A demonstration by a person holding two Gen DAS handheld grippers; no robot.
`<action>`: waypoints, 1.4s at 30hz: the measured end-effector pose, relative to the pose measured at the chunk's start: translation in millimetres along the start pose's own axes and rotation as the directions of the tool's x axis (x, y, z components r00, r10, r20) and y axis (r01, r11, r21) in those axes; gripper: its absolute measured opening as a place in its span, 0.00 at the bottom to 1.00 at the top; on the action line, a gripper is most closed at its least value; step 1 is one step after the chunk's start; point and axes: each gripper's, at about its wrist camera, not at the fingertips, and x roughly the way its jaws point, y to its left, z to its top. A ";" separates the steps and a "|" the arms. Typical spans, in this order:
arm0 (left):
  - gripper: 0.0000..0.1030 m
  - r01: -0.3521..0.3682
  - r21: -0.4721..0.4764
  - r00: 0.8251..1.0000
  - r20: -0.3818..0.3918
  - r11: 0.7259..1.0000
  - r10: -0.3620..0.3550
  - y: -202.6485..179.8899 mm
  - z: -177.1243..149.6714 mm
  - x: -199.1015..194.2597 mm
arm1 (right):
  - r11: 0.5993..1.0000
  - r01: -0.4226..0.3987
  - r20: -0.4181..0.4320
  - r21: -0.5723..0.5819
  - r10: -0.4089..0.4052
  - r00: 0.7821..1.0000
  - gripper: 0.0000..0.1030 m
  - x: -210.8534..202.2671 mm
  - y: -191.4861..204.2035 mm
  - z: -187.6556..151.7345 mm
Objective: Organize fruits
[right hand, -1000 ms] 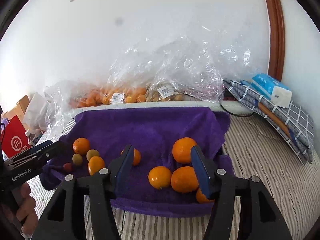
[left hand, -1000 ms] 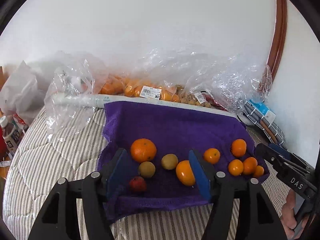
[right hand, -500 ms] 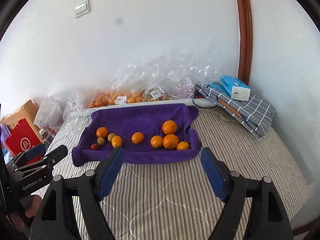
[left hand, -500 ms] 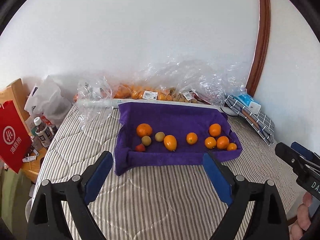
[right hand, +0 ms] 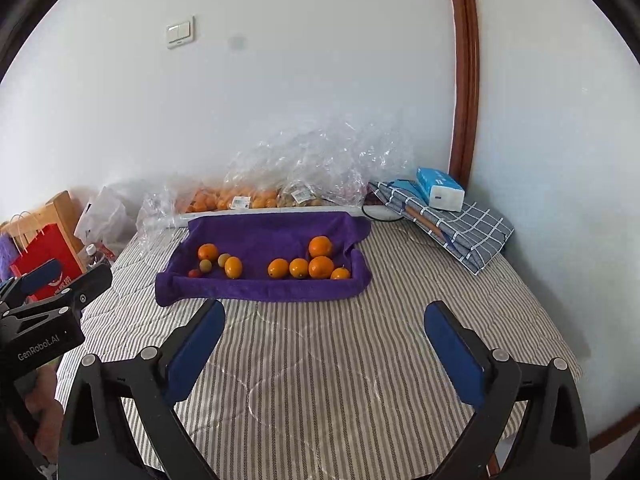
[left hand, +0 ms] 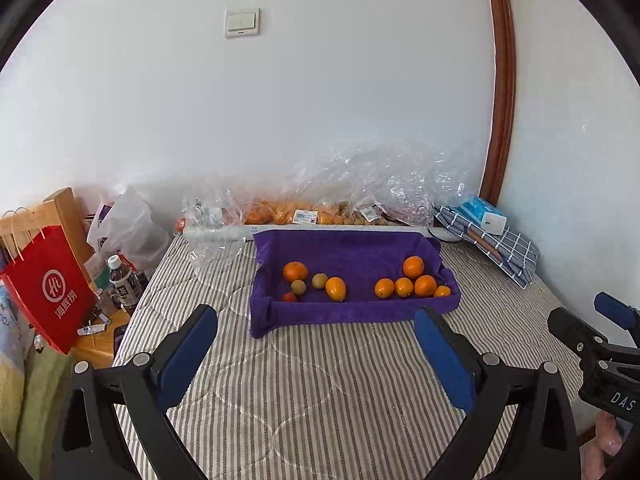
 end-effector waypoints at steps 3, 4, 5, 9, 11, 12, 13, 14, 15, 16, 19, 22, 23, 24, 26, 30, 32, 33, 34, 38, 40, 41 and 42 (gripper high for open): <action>0.97 -0.003 -0.001 1.000 0.009 1.000 0.003 -2.3 0.3 -6.5 | 1.000 -0.001 0.003 0.012 0.001 1.000 0.96 -7.9 -4.1 0.1; 0.97 -0.001 -0.005 1.000 0.009 1.000 0.001 -2.6 0.4 -7.9 | 1.000 0.003 0.005 0.015 -0.003 1.000 0.97 -10.3 -5.0 -0.2; 0.97 0.001 -0.007 1.000 0.010 1.000 -0.001 -2.9 0.6 -8.8 | 1.000 0.008 0.006 0.015 -0.008 1.000 0.97 -12.2 -5.5 -0.3; 0.97 -0.011 -0.018 1.000 0.023 1.000 0.012 -5.2 0.2 -12.5 | 1.000 0.016 0.014 0.014 -0.016 1.000 0.97 -17.2 -7.0 -0.9; 0.97 -0.003 -0.017 1.000 0.018 1.000 0.004 -6.2 0.5 -12.9 | 1.000 0.013 0.017 0.019 -0.013 1.000 0.97 -18.5 -7.1 -0.5; 0.97 -0.004 -0.014 1.000 0.017 1.000 0.004 -7.0 0.6 -13.3 | 1.000 0.012 0.016 0.020 -0.012 1.000 0.97 -19.0 -7.2 -0.5; 0.97 -0.005 -0.011 1.000 0.019 1.000 0.005 -7.7 0.6 -14.1 | 1.000 0.014 0.015 0.020 -0.014 1.000 0.97 -19.3 -7.5 -0.4; 0.97 -0.007 -0.010 1.000 0.022 1.000 0.008 -8.0 0.8 -14.9 | 1.000 0.016 0.016 0.019 -0.016 1.000 0.97 -19.7 -7.9 -0.4; 0.97 -0.010 -0.010 1.000 0.023 1.000 0.010 -7.9 1.3 -15.4 | 1.000 0.019 0.019 0.020 -0.019 1.000 0.97 -20.7 -8.5 -0.2; 0.97 -0.010 -0.012 1.000 0.023 1.000 0.010 -7.8 1.7 -16.0 | 0.999 0.023 0.020 0.021 -0.024 1.000 0.97 -21.9 -9.0 0.1; 0.97 -0.003 -0.013 1.000 0.026 1.000 0.004 -8.0 2.4 -17.1 | 1.000 0.019 0.025 0.025 -0.020 0.999 0.97 -24.3 -10.2 1.0; 0.97 -0.010 -0.012 0.999 0.033 1.000 0.010 -8.2 2.4 -18.6 | 0.999 0.023 0.028 0.026 -0.024 0.999 0.97 -24.5 -10.5 0.3; 0.97 -0.009 -0.015 0.999 0.030 1.000 0.010 -8.1 2.2 -18.4 | 0.999 0.022 0.024 0.029 -0.023 0.999 0.97 -23.8 -11.0 -0.1; 0.97 -0.009 -0.016 1.000 0.027 1.000 0.010 -8.1 2.3 -18.4 | 0.999 0.020 0.020 0.030 -0.020 1.000 0.97 -24.0 -10.9 0.2; 0.97 -0.010 -0.016 1.000 0.030 1.000 0.010 -8.1 2.5 -18.6 | 0.999 0.021 0.019 0.030 -0.021 1.000 0.97 -24.0 -11.3 -0.3; 0.97 -0.005 -0.016 1.000 0.029 1.000 0.005 -8.1 2.7 -19.0 | 0.999 0.022 0.017 0.031 -0.023 1.000 0.97 -23.9 -11.9 0.1; 0.97 -0.006 -0.012 1.000 0.030 1.000 0.007 -9.7 2.1 -18.7 | 0.999 0.028 0.016 0.030 -0.028 0.999 0.97 -23.7 -11.7 0.2; 0.97 -0.009 -0.010 0.999 0.033 1.000 0.010 -9.9 1.6 -18.8 | 0.999 0.029 0.019 0.029 -0.029 0.999 0.97 -24.0 -11.8 0.2; 0.97 -0.010 -0.011 0.999 0.033 1.000 0.010 -10.1 1.0 -18.5 | 0.999 0.031 0.021 0.028 -0.031 0.999 0.97 -24.1 -11.9 0.2; 0.97 -0.002 -0.015 1.000 0.023 1.000 0.002 -10.2 -0.1 -18.3 | 0.999 0.032 0.017 0.031 -0.032 0.999 0.97 -23.7 -11.6 -0.9; 0.97 -0.006 -0.017 1.000 0.027 1.000 0.007 -9.6 -0.2 -19.0 | 0.999 0.031 0.018 0.030 -0.032 0.999 0.97 -23.9 -11.2 -1.4; 0.97 -0.006 -0.020 1.000 0.027 1.000 0.007 -8.2 -0.1 -19.4 | 0.999 0.032 0.019 0.029 -0.033 0.999 0.97 -24.1 -10.7 -1.3; 0.97 -0.004 -0.023 1.000 0.025 1.000 0.005 -7.3 0.1 -19.5 | 0.999 0.034 0.018 0.029 -0.034 0.999 0.97 -24.0 -10.5 -0.8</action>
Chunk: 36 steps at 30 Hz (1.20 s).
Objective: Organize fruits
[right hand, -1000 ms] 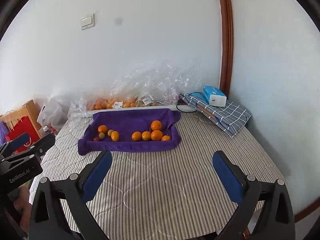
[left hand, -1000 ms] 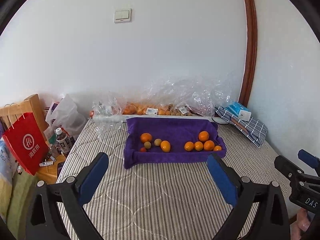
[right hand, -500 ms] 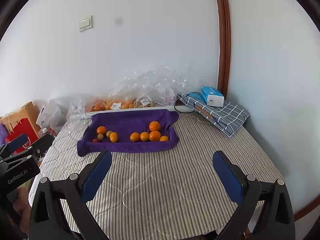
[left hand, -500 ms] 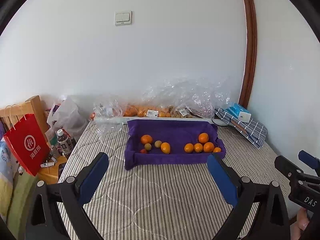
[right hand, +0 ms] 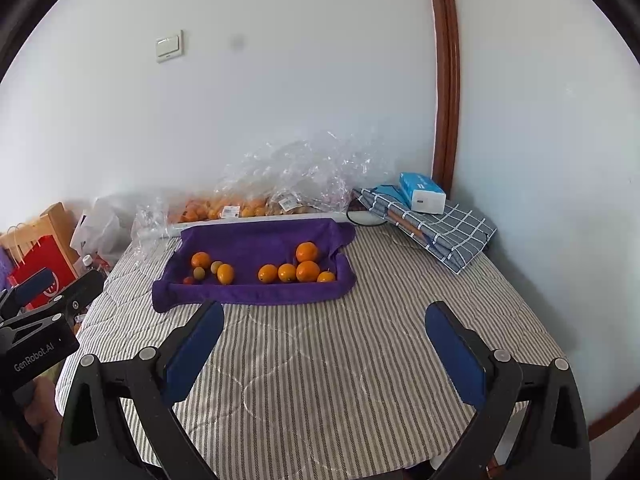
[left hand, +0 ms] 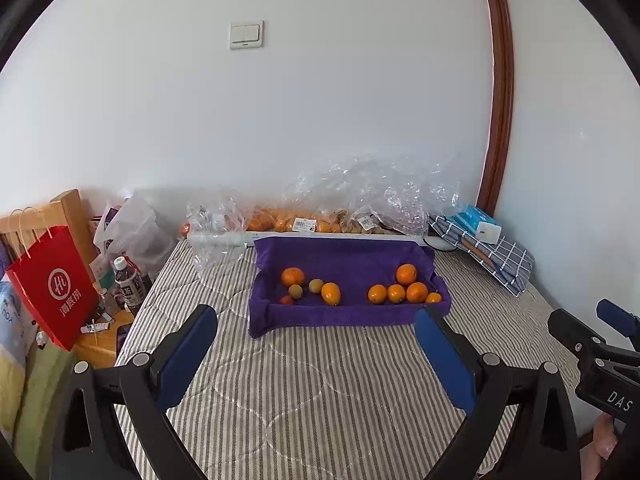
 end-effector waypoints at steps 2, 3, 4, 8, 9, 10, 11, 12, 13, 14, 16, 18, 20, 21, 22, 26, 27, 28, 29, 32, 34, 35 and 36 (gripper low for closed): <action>0.97 0.002 -0.002 1.000 0.001 1.000 -0.002 1.0 0.2 0.0 | 1.000 0.000 -0.001 0.001 0.000 1.000 0.97 0.6 1.1 1.2; 0.97 0.000 0.001 1.000 0.003 1.000 0.000 1.2 0.5 -0.3 | 1.000 -0.002 0.002 -0.002 0.002 1.000 0.97 0.1 0.8 0.7; 0.97 -0.003 0.003 1.000 0.007 1.000 0.003 1.4 0.5 -0.7 | 1.000 -0.001 0.004 -0.003 0.001 1.000 0.97 -0.3 0.9 0.3; 0.97 0.005 -0.007 1.000 0.005 1.000 -0.005 4.6 1.2 -1.9 | 1.000 -0.001 0.009 -0.001 0.001 1.000 0.97 -2.1 1.9 -0.3; 0.97 0.003 -0.007 1.000 0.010 1.000 -0.002 3.9 1.3 -2.9 | 1.000 -0.003 0.009 0.000 0.003 1.000 0.97 -2.3 2.3 -0.9; 0.97 -0.003 -0.004 1.000 0.011 1.000 0.003 4.0 1.2 -3.3 | 1.000 -0.003 0.007 0.000 0.003 1.000 0.97 -2.1 3.1 -1.0; 0.97 -0.007 -0.004 1.000 0.009 1.000 0.007 3.9 1.3 -3.5 | 1.000 -0.002 0.007 0.000 0.002 1.000 0.97 -2.3 3.7 -1.2; 0.97 -0.004 -0.006 1.000 0.007 1.000 0.004 4.4 1.2 -3.6 | 1.000 -0.003 0.006 -0.001 0.003 1.000 0.97 -2.1 3.8 -1.0; 0.97 0.000 -0.009 1.000 0.007 1.000 0.000 5.0 1.1 -3.7 | 1.000 -0.003 0.004 -0.003 0.003 1.000 0.97 -1.8 4.2 -0.8; 0.97 0.000 -0.009 1.000 0.008 1.000 0.001 4.9 1.2 -3.8 | 1.000 -0.003 0.003 -0.005 0.003 1.000 0.97 -1.9 4.4 -0.8; 0.97 -0.012 -0.003 1.000 0.013 1.000 0.012 4.9 1.1 -3.9 | 1.000 -0.003 0.012 -0.003 0.003 1.000 0.97 -1.8 4.9 -0.9; 0.97 -0.008 -0.008 1.000 0.012 1.000 0.008 5.7 0.8 -4.1 | 1.000 0.000 0.012 -0.004 0.000 1.000 0.97 -1.5 5.7 -1.7; 0.97 -0.004 -0.007 1.000 0.007 1.000 0.005 5.9 1.0 -3.7 | 1.000 -0.002 0.009 -0.001 0.002 1.000 0.97 -2.1 6.3 -1.8; 0.97 -0.004 -0.006 1.000 0.010 1.000 0.004 5.8 1.0 -4.1 | 1.000 -0.005 0.008 -0.001 0.005 1.000 0.97 -2.2 6.2 -1.4; 0.97 -0.001 -0.005 1.000 0.013 1.000 0.001 5.9 1.0 -4.7 | 1.000 -0.007 0.011 -0.002 0.007 1.000 0.97 -2.8 6.0 -1.5; 0.97 -0.004 -0.009 1.000 0.009 1.000 0.004 6.2 1.3 -5.5 | 1.000 -0.009 0.014 -0.005 0.009 1.000 0.97 -3.3 4.8 -0.9; 0.97 -0.002 -0.009 1.000 0.010 1.000 0.002 6.0 1.3 -5.6 | 1.000 -0.009 0.014 -0.005 0.009 1.000 0.97 -3.5 5.0 -0.6; 0.97 -0.002 -0.008 1.000 0.010 1.000 0.002 5.8 1.3 -5.8 | 1.000 -0.007 0.015 -0.004 0.007 1.000 0.97 -3.8 4.7 -0.4; 0.97 -0.004 -0.006 1.000 0.012 1.000 0.004 5.6 1.3 -6.2 | 1.000 -0.006 0.018 -0.003 0.006 1.000 0.97 -4.2 4.4 -0.2; 0.97 -0.005 -0.010 1.000 0.016 1.000 0.005 5.8 1.2 -7.6 | 1.000 -0.006 0.018 -0.004 0.007 1.000 0.97 -4.3 4.8 -0.1; 0.97 -0.003 -0.007 1.000 0.013 1.000 0.003 5.5 1.4 -7.6 | 1.000 -0.010 0.019 0.001 0.010 1.000 0.97 -5.0 4.1 -0.3; 0.97 -0.003 -0.007 1.000 0.015 1.000 0.004 5.5 1.3 -7.8 | 1.000 -0.012 0.018 0.002 0.011 1.000 0.97 -5.8 4.1 -0.5; 0.97 -0.004 -0.007 1.000 0.017 1.000 0.004 5.7 1.2 -7.9 | 1.000 -0.010 0.018 0.002 0.010 1.000 0.97 -6.3 4.0 -0.7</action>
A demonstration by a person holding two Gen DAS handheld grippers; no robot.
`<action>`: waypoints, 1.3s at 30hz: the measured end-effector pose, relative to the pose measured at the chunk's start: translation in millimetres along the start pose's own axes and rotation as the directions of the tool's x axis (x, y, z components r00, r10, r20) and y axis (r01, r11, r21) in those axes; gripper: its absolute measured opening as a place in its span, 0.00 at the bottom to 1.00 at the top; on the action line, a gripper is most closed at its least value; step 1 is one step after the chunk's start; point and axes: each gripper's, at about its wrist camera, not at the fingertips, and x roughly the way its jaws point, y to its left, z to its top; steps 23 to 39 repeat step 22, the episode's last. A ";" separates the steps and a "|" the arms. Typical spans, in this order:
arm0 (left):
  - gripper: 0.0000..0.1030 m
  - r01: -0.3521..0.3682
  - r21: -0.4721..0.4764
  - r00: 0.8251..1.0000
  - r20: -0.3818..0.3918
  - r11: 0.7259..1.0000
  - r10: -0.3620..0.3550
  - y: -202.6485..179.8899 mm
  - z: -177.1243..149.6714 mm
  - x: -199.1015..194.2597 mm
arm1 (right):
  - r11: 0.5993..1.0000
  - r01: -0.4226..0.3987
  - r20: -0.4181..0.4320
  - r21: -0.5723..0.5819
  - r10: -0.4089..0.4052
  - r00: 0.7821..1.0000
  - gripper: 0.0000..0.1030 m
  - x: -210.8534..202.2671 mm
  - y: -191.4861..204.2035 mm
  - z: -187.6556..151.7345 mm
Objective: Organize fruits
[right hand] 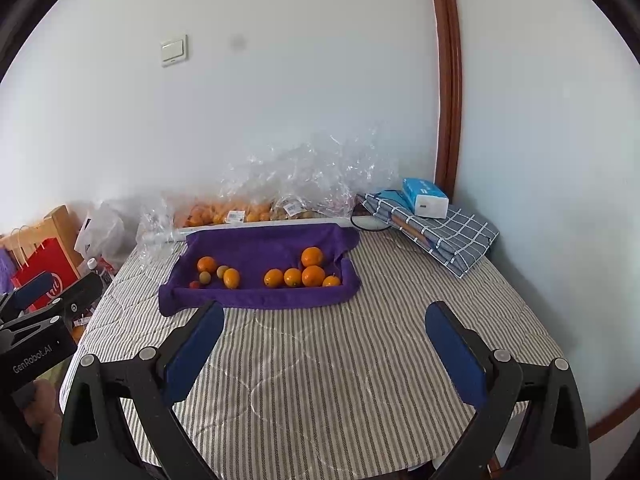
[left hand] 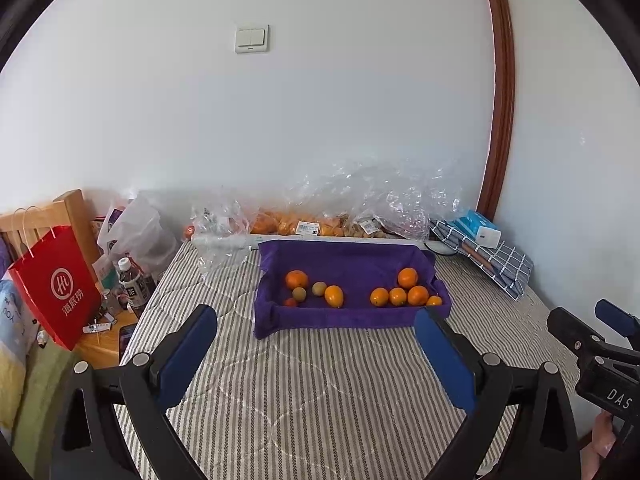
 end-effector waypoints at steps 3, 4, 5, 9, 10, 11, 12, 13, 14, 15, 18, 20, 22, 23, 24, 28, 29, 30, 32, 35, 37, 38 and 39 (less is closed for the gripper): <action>0.97 0.002 -0.003 1.000 -0.004 1.000 -0.002 0.5 -0.6 0.4 | 1.000 0.005 0.001 -0.004 -0.005 1.000 0.97 -0.9 -0.8 -0.2; 0.97 0.002 -0.003 1.000 -0.005 1.000 -0.002 0.6 -0.7 0.3 | 1.000 0.007 -0.001 -0.002 -0.007 1.000 0.97 -0.8 -1.2 -0.1; 0.97 0.002 -0.002 1.000 -0.004 1.000 -0.002 0.8 -0.7 0.1 | 1.000 0.006 -0.001 -0.001 -0.006 1.000 0.97 -1.0 -1.4 0.1; 0.97 0.001 -0.004 1.000 -0.001 1.000 -0.001 1.2 -0.6 0.4 | 1.000 0.008 0.001 0.000 -0.008 1.000 0.97 -0.5 -1.9 0.2; 0.97 0.004 -0.006 1.000 -0.002 1.000 -0.004 1.9 -0.6 0.7 | 1.000 0.008 -0.001 0.000 -0.008 1.000 0.97 0.1 -1.7 -0.1; 0.97 0.006 -0.005 1.000 -0.006 1.000 -0.006 2.4 -0.4 1.5 | 1.000 0.007 -0.003 0.001 -0.007 1.000 0.97 0.4 -2.0 -0.2; 0.97 0.006 -0.003 1.000 -0.008 1.000 -0.006 2.5 -0.4 1.6 | 1.000 0.007 -0.004 0.002 -0.007 1.000 0.97 -0.2 -1.8 -0.9; 0.97 0.006 -0.001 1.000 -0.008 1.000 -0.006 2.7 -0.5 1.8 | 1.000 0.007 -0.004 0.001 -0.007 1.000 0.97 -0.4 -1.8 -1.0; 0.97 0.008 -0.001 1.000 -0.007 1.000 -0.008 3.0 -0.5 1.2 | 1.000 0.009 -0.002 0.000 -0.009 1.000 0.97 -0.6 -1.4 -1.3; 0.97 0.009 -0.002 1.000 -0.006 1.000 -0.009 3.4 -0.5 0.8 | 1.000 0.010 -0.001 0.000 -0.010 1.000 0.97 -0.5 -1.7 -1.3; 0.97 0.010 -0.004 1.000 -0.007 1.000 -0.010 4.0 0.6 0.0 | 1.000 0.010 -0.003 0.000 -0.010 1.000 0.97 -0.4 -1.7 -1.5; 0.97 0.010 0.000 1.000 -0.004 1.000 -0.010 3.9 0.2 0.1 | 1.000 0.011 -0.004 0.002 -0.011 1.000 0.97 -0.5 -1.5 -2.1; 0.97 0.004 0.008 1.000 -0.003 1.000 -0.004 3.7 -0.2 0.0 | 1.000 0.008 -0.004 0.006 -0.008 1.000 0.97 -0.9 -1.8 -3.2; 0.97 0.004 0.008 1.000 -0.003 1.000 -0.004 3.7 -0.2 0.0 | 1.000 0.008 -0.004 0.006 -0.008 1.000 0.97 -0.9 -1.8 -3.2; 0.97 0.004 0.008 1.000 -0.003 1.000 -0.004 3.7 -0.2 0.0 | 1.000 0.008 -0.004 0.006 -0.008 1.000 0.97 -0.9 -1.8 -3.2; 0.97 0.004 0.008 1.000 -0.003 1.000 -0.004 3.7 -0.2 0.0 | 1.000 0.008 -0.004 0.006 -0.008 1.000 0.97 -0.9 -1.8 -3.2; 0.97 0.004 0.008 1.000 -0.003 1.000 -0.004 3.7 -0.2 0.0 | 1.000 0.008 -0.004 0.006 -0.008 1.000 0.97 -0.9 -1.8 -3.2; 0.97 0.004 0.008 1.000 -0.003 1.000 -0.004 3.7 -0.2 0.0 | 1.000 0.008 -0.004 0.006 -0.008 1.000 0.97 -0.9 -1.8 -3.2; 0.97 0.004 0.008 1.000 -0.003 1.000 -0.004 3.7 -0.2 0.0 | 1.000 0.008 -0.004 0.006 -0.008 1.000 0.97 -0.9 -1.8 -3.2; 0.97 0.004 0.008 1.000 -0.003 1.000 -0.004 3.7 -0.2 0.0 | 1.000 0.008 -0.004 0.006 -0.008 1.000 0.97 -0.9 -1.8 -3.2; 0.97 0.004 0.008 1.000 -0.003 1.000 -0.004 3.7 -0.2 0.0 | 1.000 0.008 -0.004 0.006 -0.008 1.000 0.97 -0.9 -1.8 -3.2; 0.97 0.004 0.008 1.000 -0.003 1.000 -0.004 3.7 -0.2 0.0 | 1.000 0.008 -0.004 0.006 -0.008 1.000 0.97 -0.9 -1.8 -3.2; 0.97 0.004 0.008 1.000 -0.003 1.000 -0.004 3.7 -0.2 0.0 | 1.000 0.008 -0.004 0.006 -0.008 1.000 0.97 -0.9 -1.8 -3.2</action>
